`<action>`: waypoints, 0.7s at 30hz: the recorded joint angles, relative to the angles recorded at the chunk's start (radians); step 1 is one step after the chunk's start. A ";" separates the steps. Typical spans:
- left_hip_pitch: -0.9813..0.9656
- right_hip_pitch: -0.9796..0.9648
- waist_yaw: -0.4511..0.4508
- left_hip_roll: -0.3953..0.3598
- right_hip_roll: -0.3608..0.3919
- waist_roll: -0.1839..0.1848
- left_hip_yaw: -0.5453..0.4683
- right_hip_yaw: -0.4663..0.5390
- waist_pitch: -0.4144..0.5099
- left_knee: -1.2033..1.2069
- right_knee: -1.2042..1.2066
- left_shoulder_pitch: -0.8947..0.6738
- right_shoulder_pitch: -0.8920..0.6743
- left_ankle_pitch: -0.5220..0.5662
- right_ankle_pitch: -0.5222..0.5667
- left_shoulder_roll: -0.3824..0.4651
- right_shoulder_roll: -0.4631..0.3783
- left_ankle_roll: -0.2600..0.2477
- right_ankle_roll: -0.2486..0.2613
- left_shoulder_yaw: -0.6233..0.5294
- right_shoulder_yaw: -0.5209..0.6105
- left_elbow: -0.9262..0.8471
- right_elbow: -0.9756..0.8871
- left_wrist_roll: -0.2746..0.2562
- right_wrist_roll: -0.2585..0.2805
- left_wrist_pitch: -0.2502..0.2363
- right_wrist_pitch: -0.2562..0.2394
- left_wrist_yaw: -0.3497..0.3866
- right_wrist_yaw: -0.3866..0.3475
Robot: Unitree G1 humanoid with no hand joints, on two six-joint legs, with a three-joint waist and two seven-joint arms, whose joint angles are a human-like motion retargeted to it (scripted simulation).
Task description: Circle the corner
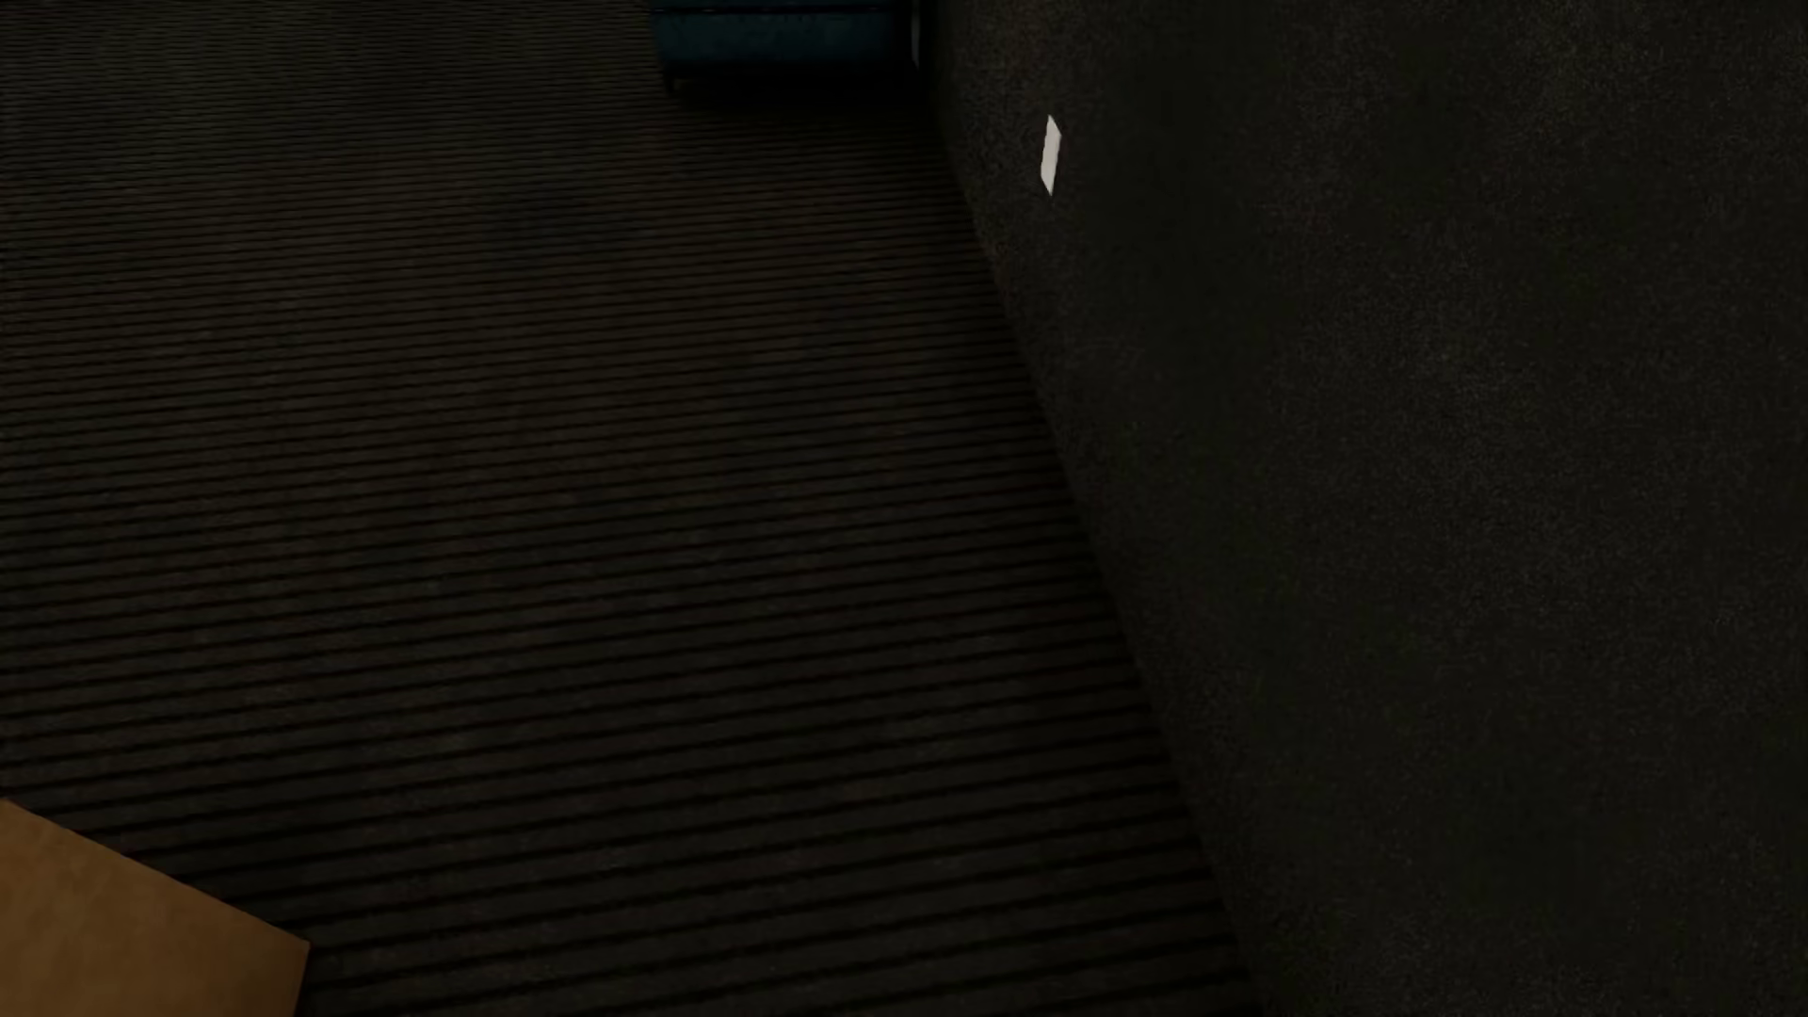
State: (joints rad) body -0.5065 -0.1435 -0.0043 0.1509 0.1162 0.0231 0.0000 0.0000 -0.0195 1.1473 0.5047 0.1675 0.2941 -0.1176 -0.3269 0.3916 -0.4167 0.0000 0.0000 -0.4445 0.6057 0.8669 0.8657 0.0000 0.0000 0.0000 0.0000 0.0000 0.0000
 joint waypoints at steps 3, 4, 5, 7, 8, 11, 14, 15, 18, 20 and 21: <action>-0.151 0.055 0.073 -0.033 -0.025 -0.035 0.000 0.000 0.017 0.245 0.002 0.023 0.007 -0.138 -0.028 -0.001 -0.015 0.000 0.000 0.019 -0.001 -0.029 -0.008 0.000 0.000 0.000 0.000 0.000 0.000; -0.190 0.070 0.095 -0.046 -0.034 -0.045 0.000 0.000 0.021 0.262 0.007 0.031 0.006 -0.133 -0.038 -0.002 -0.019 0.000 0.000 0.019 -0.003 -0.029 -0.008 0.000 0.000 0.000 0.000 0.000 0.000; -0.223 0.082 0.115 -0.059 -0.043 -0.052 0.000 0.000 0.025 0.248 0.013 0.041 0.002 -0.108 -0.047 -0.003 -0.023 0.000 0.000 0.016 -0.007 -0.026 -0.008 0.000 0.000 0.000 0.000 0.000 0.000; -0.272 0.112 0.147 -0.080 -0.058 -0.059 0.000 0.000 0.032 0.158 0.019 0.055 -0.014 -0.050 -0.060 -0.006 -0.029 0.000 0.000 0.001 -0.012 0.001 -0.008 0.000 0.000 0.000 0.000 0.000 0.000; -0.285 0.131 0.160 -0.086 -0.064 -0.060 0.000 0.000 0.035 0.089 0.016 0.060 -0.025 -0.021 -0.065 -0.007 -0.030 0.000 0.000 -0.014 -0.010 0.021 -0.006 0.000 0.000 0.000 0.000 0.000 0.000; -0.261 0.191 0.194 -0.090 -0.076 -0.052 0.000 0.000 0.041 -0.198 0.005 0.077 -0.056 0.096 -0.066 -0.008 -0.025 0.000 0.000 -0.062 0.000 0.076 -0.006 0.000 0.000 0.000 0.000 0.000 0.000; -0.149 0.224 0.234 -0.070 -0.079 -0.042 0.000 0.000 0.023 -0.527 0.011 0.102 -0.069 0.127 -0.051 -0.003 -0.007 0.000 0.000 -0.077 0.019 0.092 -0.038 0.000 0.000 0.000 0.000 0.000 0.000; -0.104 0.234 0.242 -0.062 -0.080 -0.037 0.000 0.000 0.010 -0.613 0.013 0.114 -0.068 0.104 -0.044 -0.003 0.001 0.000 0.000 -0.076 0.026 0.096 -0.053 0.000 0.000 0.000 0.000 0.000 0.000; -0.019 0.277 0.216 -0.060 -0.108 -0.032 0.000 0.000 -0.034 -0.673 0.021 0.140 -0.043 0.168 0.008 -0.009 0.036 0.000 0.000 -0.094 0.011 0.135 -0.087 0.000 0.000 0.000 0.000 0.000 0.000; -0.034 0.278 0.154 -0.111 -0.138 -0.065 0.000 0.000 -0.037 -0.588 0.097 0.121 -0.013 0.186 0.141 -0.011 0.073 0.000 0.000 -0.119 -0.015 0.181 -0.068 0.000 0.000 0.000 0.000 0.000 0.000; -0.011 0.241 0.144 -0.129 -0.153 -0.076 0.000 0.000 -0.031 -0.564 0.181 0.096 -0.002 0.152 0.213 -0.005 0.083 0.000 0.000 -0.146 -0.005 0.188 -0.050 0.000 0.000 0.000 0.000 0.000 0.000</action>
State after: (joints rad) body -0.5175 0.0979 0.1394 0.0218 -0.0366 -0.0525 0.0000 0.0000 -0.0502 0.5835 0.6854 0.2631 0.2920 0.0348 -0.1134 0.3861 -0.3339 0.0000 0.0000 -0.5910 0.6009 1.0547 0.8155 0.0000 0.0000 0.0000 0.0000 0.0000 0.0000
